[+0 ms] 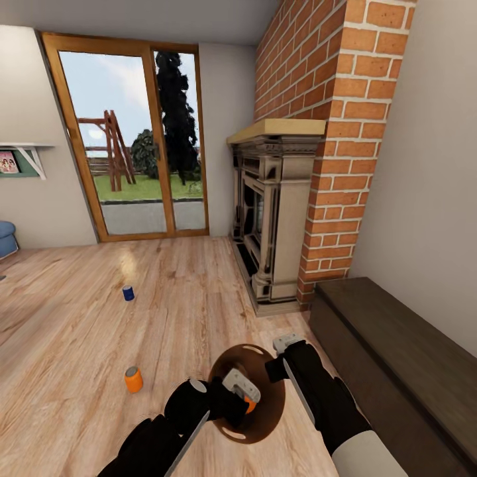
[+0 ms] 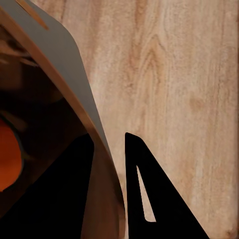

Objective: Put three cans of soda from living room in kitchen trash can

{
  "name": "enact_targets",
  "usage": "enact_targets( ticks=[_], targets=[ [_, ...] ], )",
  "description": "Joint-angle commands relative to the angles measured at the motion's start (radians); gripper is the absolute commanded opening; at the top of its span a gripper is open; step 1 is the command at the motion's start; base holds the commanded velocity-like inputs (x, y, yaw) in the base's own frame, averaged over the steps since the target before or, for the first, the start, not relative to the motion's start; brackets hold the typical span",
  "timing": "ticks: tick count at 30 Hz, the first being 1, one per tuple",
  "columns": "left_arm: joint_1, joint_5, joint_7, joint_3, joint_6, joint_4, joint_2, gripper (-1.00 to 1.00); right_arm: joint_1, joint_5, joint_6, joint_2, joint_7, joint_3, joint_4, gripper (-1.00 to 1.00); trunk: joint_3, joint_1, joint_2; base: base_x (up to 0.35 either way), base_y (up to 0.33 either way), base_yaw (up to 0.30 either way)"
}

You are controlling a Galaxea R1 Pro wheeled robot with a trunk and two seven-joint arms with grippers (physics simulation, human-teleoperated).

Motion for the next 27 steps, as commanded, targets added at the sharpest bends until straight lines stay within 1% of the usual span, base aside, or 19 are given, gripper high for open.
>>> enact_targets(
  ticks=[1, 5, 9, 17, 27],
  targets=[
    [0.000, 0.000, -0.001, -0.001, -0.006, 0.009, -0.001, -1.00, 0.000, -0.018, 0.000, 0.000, 0.002, 0.000, -0.001, -1.00, 0.000, 0.000, 0.000, 0.000, 0.000, 0.000],
    [-0.001, -0.001, 0.001, -0.003, -0.026, 0.038, -0.005, -1.00, 0.000, -0.018, 0.000, 0.000, 0.002, 0.000, -0.001, -1.00, 0.000, 0.000, 0.000, 0.000, 0.000, 0.000],
    [-0.001, -0.002, 0.002, -0.004, -0.031, 0.045, -0.005, -1.00, 0.001, -0.018, 0.000, 0.000, 0.002, 0.000, -0.001, -1.00, 0.000, 0.000, 0.000, 0.000, 0.000, 0.000],
    [-0.001, -0.002, 0.027, -0.005, -0.041, 0.049, -0.005, -1.00, 0.001, -0.018, 0.000, 0.000, -0.004, 0.000, -0.001, -1.00, 0.000, 0.000, 0.000, 0.000, 0.000, 0.000],
    [-0.001, -0.002, 0.032, -0.005, -0.045, 0.050, -0.005, -1.00, 0.001, -0.018, 0.000, 0.000, -0.019, 0.000, 0.000, -1.00, 0.000, 0.000, 0.000, 0.000, 0.000, 0.000]
  ],
)
